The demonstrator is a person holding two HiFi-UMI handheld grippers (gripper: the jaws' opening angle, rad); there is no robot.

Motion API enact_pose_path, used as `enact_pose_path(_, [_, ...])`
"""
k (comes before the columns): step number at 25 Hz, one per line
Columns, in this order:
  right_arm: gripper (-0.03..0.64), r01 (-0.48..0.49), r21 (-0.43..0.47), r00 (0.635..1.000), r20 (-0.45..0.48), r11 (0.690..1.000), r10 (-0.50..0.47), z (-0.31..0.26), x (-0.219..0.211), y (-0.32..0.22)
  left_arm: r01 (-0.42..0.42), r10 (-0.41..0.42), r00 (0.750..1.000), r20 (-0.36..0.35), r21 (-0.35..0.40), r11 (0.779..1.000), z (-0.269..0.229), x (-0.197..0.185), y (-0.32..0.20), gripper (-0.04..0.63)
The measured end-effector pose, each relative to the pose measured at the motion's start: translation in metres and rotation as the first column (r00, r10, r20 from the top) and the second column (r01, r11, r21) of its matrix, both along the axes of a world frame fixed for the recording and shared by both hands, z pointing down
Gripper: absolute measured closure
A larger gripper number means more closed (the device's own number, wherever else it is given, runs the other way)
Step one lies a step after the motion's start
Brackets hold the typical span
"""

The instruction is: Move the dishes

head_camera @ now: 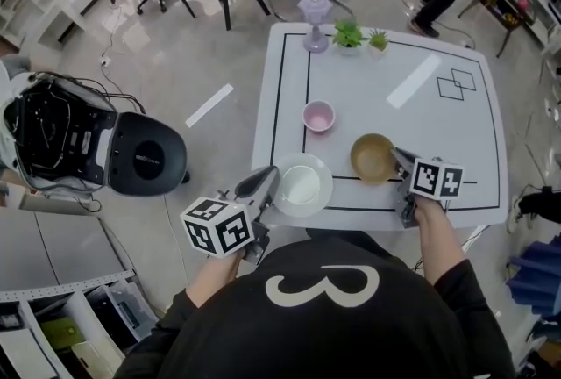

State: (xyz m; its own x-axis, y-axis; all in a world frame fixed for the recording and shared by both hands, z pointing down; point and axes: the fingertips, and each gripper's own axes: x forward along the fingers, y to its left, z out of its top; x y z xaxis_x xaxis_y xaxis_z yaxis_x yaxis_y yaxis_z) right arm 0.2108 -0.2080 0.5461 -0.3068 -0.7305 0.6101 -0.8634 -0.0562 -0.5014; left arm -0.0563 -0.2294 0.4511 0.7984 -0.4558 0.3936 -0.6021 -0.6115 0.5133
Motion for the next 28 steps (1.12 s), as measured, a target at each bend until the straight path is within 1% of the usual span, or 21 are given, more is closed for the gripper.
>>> enact_pose_path(3, [0.574, -0.020, 0.006, 1.000, 0.013, 1.000, 0.020, -0.002, 0.001, 0.002, -0.005, 0.005, 1.000, -0.004, 0.004, 1.000, -0.002, -0.001, 0.002, 0.592])
enact_pose_path(5, [0.548, -0.026, 0.014, 1.000, 0.017, 1.000, 0.026, -0.004, 0.001, 0.003, -0.001, 0.002, 1.000, -0.006, 0.008, 1.000, -0.004, -0.003, 0.003, 0.592])
enact_pose_path(6, [0.529, -0.029, 0.018, 0.999, 0.018, 0.999, 0.028, -0.005, 0.001, 0.003, 0.000, 0.000, 1.000, -0.007, 0.007, 1.000, -0.004, -0.005, 0.005, 0.592])
enact_pose_path(9, [0.439, -0.031, 0.042, 0.999, 0.007, 0.999, 0.031, -0.010, -0.003, 0.004, 0.005, -0.005, 1.000, -0.016, -0.013, 1.000, 0.000, -0.009, 0.012, 0.592])
enact_pose_path(10, [0.425, -0.027, 0.058, 1.000, -0.003, 0.998, 0.027, -0.013, -0.005, 0.004, 0.007, -0.008, 1.000, -0.022, -0.021, 1.000, 0.001, -0.010, 0.014, 0.592])
enact_pose_path(12, [0.425, 0.000, 0.098, 0.999, -0.046, 0.995, 0.005, -0.021, -0.011, 0.006, 0.011, -0.011, 0.999, -0.031, -0.028, 1.000, 0.002, -0.013, 0.018, 0.592])
enact_pose_path(14, [0.426, 0.046, 0.125, 0.991, -0.132, 0.991, -0.030, -0.029, -0.015, 0.010, 0.009, -0.010, 0.999, -0.038, -0.029, 1.000, 0.001, -0.013, 0.023, 0.592])
enact_pose_path(16, [0.425, 0.094, 0.156, 0.974, -0.219, 0.983, -0.058, -0.042, -0.018, 0.014, 0.001, -0.003, 0.999, -0.046, -0.031, 1.000, -0.001, -0.010, 0.028, 0.592])
enact_pose_path(17, [0.425, 0.116, 0.177, 0.967, -0.244, 0.977, -0.071, -0.050, -0.020, 0.016, -0.005, 0.004, 0.999, -0.049, -0.030, 1.000, -0.002, -0.008, 0.031, 0.592])
enact_pose_path(19, [0.429, 0.169, 0.231, 0.962, -0.251, 0.958, -0.109, -0.070, -0.032, 0.018, -0.021, 0.020, 0.998, -0.052, -0.022, 1.000, -0.007, -0.004, 0.036, 0.592])
enact_pose_path(22, [0.448, 0.254, 0.320, 0.960, -0.199, 0.913, -0.197, -0.099, -0.059, 0.023, -0.040, 0.039, 0.997, -0.060, -0.004, 0.999, -0.016, 0.001, 0.042, 0.592])
enact_pose_path(24, [0.465, 0.290, 0.372, 0.956, -0.154, 0.882, -0.249, -0.115, -0.078, 0.029, -0.041, 0.042, 0.997, -0.071, 0.013, 0.999, -0.024, 0.001, 0.045, 0.592])
enact_pose_path(28, [0.488, 0.334, 0.430, 0.942, -0.117, 0.839, -0.315, -0.136, -0.104, 0.042, -0.048, 0.053, 0.994, -0.097, 0.058, 0.997, -0.046, 0.006, 0.052, 0.592])
